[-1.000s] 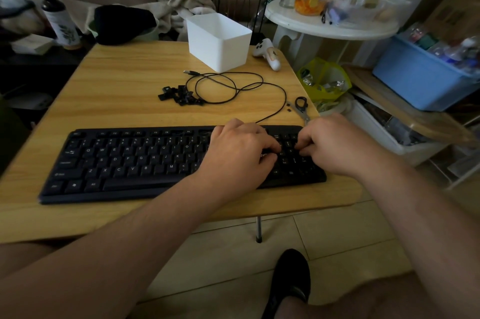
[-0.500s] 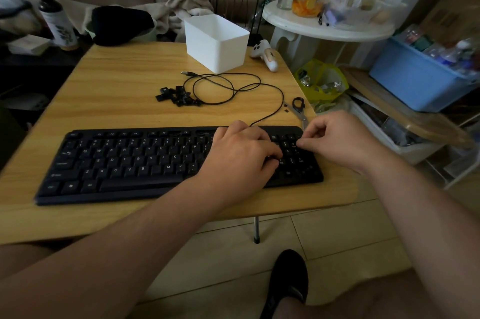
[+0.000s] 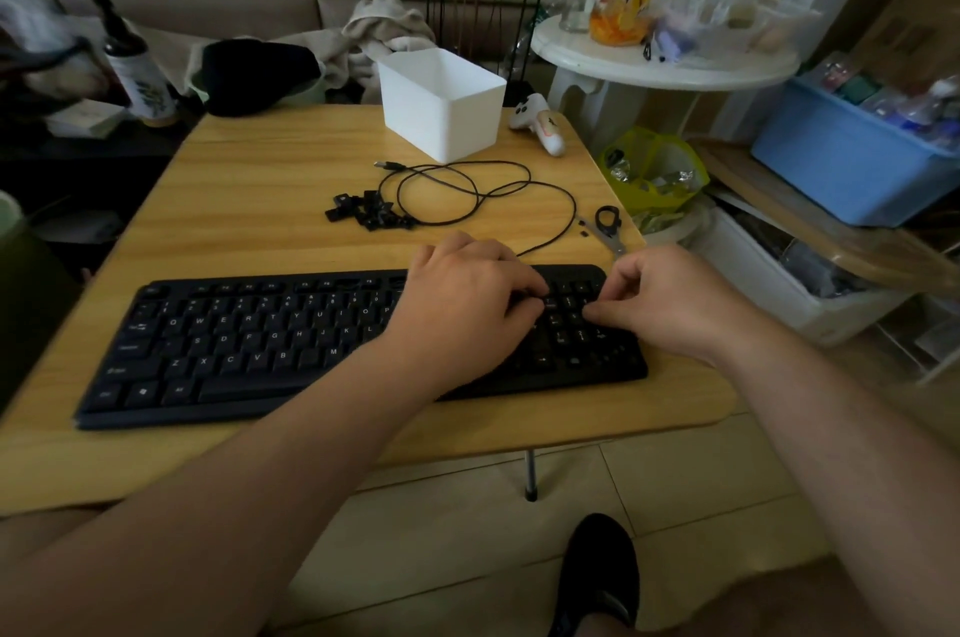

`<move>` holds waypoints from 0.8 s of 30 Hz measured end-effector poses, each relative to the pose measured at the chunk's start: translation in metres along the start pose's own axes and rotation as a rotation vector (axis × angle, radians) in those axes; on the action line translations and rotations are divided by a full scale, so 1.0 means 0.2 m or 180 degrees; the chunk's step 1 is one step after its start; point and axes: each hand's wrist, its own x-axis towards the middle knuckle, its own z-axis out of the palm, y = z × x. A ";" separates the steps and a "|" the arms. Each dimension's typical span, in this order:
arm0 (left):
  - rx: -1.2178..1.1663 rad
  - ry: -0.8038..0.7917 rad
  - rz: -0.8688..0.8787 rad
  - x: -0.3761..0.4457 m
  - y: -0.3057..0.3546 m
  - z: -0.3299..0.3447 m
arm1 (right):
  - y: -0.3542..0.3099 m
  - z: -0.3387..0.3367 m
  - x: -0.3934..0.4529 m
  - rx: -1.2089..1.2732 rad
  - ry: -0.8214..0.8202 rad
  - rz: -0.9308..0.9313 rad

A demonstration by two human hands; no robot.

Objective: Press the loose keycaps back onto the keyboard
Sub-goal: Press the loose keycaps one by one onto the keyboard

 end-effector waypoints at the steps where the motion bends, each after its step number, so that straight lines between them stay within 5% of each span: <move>1: 0.0008 0.0028 -0.0109 0.02 -0.04 -0.02 | -0.01 0.01 0.00 0.0045 -0.0018 -0.0003; 10: 0.0252 -0.0193 -0.1390 0.12 -0.57 -0.19 | -0.28 0.13 0.02 0.0056 0.0375 -0.0711; 24: -0.0063 -0.0102 -0.1761 0.15 -0.73 -0.24 | -0.57 0.32 0.18 0.0250 0.0369 -0.1202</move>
